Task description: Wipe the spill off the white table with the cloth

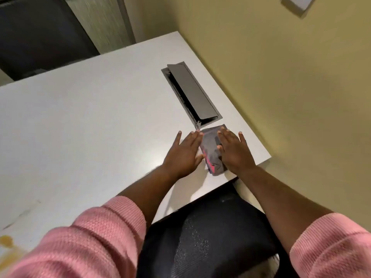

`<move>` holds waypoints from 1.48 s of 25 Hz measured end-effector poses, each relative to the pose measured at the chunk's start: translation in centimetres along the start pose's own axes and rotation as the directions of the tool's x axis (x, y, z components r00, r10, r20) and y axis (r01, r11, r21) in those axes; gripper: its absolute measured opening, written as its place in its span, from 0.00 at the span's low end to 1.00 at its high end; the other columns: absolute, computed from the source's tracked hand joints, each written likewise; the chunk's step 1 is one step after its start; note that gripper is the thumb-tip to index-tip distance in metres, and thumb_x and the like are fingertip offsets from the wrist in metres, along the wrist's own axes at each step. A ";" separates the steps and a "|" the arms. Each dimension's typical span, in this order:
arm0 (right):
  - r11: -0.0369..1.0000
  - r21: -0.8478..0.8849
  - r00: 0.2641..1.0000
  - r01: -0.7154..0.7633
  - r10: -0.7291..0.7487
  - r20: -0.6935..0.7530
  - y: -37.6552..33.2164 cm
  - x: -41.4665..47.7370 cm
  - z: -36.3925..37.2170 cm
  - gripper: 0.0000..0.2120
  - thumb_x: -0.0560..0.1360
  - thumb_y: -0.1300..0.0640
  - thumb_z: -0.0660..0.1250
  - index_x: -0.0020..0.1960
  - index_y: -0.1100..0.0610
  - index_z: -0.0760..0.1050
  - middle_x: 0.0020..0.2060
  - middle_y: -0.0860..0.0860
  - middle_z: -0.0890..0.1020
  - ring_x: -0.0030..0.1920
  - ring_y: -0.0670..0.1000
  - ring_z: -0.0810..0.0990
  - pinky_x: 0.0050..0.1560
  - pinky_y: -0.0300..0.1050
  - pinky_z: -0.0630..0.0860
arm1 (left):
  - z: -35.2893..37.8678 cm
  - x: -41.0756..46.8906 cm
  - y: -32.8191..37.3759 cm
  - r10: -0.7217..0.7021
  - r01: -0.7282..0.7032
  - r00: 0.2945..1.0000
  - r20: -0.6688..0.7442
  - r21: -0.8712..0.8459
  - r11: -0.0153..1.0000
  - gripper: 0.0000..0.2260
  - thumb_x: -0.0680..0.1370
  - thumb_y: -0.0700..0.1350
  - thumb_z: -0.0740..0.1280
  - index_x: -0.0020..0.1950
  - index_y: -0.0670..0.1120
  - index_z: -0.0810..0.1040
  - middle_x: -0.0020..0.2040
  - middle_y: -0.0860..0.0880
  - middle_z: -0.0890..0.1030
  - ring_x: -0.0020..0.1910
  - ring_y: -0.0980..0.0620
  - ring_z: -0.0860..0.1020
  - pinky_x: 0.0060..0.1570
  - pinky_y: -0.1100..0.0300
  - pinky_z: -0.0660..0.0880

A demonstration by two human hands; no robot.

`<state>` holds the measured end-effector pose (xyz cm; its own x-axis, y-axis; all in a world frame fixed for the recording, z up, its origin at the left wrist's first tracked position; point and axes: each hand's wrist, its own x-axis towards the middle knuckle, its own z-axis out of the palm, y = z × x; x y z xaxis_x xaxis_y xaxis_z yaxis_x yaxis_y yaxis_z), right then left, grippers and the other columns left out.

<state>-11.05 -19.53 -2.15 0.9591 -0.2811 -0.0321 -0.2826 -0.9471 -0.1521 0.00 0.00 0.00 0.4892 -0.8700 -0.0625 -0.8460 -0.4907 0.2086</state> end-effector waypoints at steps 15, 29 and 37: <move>0.998 -0.014 0.950 0.055 -0.048 0.309 5.7 8.3 4.8 0.30 0.86 0.48 0.56 0.85 0.53 0.51 0.84 0.52 0.56 0.84 0.53 0.52 0.82 0.56 0.41 | 7.0 10.1 0.6 -0.161 0.186 0.971 0.178 -0.136 0.973 0.28 0.84 0.54 0.58 0.80 0.40 0.65 0.78 0.39 0.70 0.78 0.39 0.67 0.80 0.39 0.52; 0.964 0.239 0.993 -0.118 0.109 0.049 3.5 5.1 2.2 0.10 0.82 0.63 0.64 0.62 0.57 0.77 0.52 0.56 0.86 0.60 0.59 0.81 0.79 0.49 0.58 | 4.7 7.7 0.3 -0.317 0.328 0.943 0.101 -0.441 0.836 0.09 0.77 0.40 0.67 0.53 0.45 0.85 0.50 0.44 0.86 0.50 0.42 0.80 0.52 0.50 0.76; 0.940 0.339 0.999 -0.032 0.031 0.008 -2.7 1.5 -3.4 0.10 0.82 0.59 0.66 0.60 0.58 0.81 0.55 0.57 0.85 0.64 0.65 0.74 0.66 0.54 0.68 | -2.4 -0.1 -2.4 -0.371 0.372 0.919 0.132 -0.599 0.709 0.08 0.77 0.41 0.69 0.52 0.49 0.86 0.48 0.51 0.87 0.49 0.49 0.82 0.46 0.55 0.78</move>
<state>-8.85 -17.89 1.56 0.9500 -0.3090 -0.0449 -0.2923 -0.8292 -0.4765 2.49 1.33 1.88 0.7352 -0.6245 -0.2634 -0.2909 -0.6418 0.7096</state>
